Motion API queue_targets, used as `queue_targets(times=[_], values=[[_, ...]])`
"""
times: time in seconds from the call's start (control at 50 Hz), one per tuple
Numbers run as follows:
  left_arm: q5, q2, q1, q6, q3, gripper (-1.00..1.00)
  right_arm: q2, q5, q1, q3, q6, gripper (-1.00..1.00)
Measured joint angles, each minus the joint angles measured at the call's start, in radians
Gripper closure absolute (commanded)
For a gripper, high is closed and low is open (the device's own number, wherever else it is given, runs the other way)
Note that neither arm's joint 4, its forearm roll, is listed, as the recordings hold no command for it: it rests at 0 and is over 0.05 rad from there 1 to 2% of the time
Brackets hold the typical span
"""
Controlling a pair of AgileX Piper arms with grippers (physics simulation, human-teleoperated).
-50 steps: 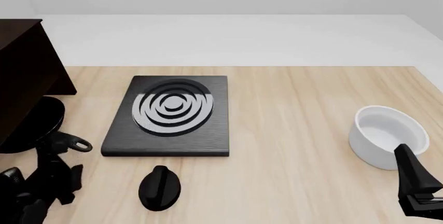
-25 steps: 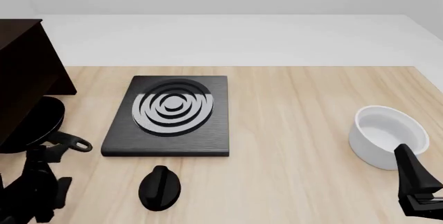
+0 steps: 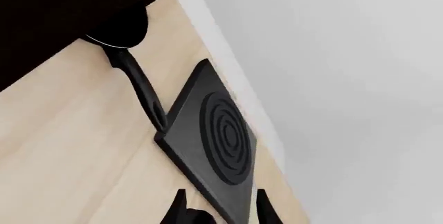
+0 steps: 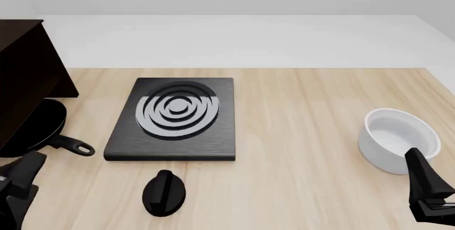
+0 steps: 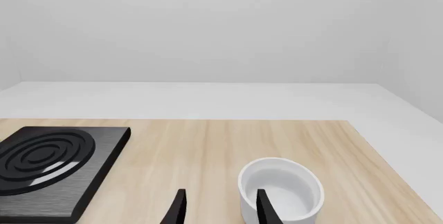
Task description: Put the frying pan under the cabinet shelf.
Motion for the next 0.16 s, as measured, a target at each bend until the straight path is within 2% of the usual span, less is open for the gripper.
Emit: queue_targets(times=[0.16], values=[[0.064,-0.055,-0.047,0.099,-0.063,-1.0,0.001,-0.001,0.0,0.0,0.0,-1.0]])
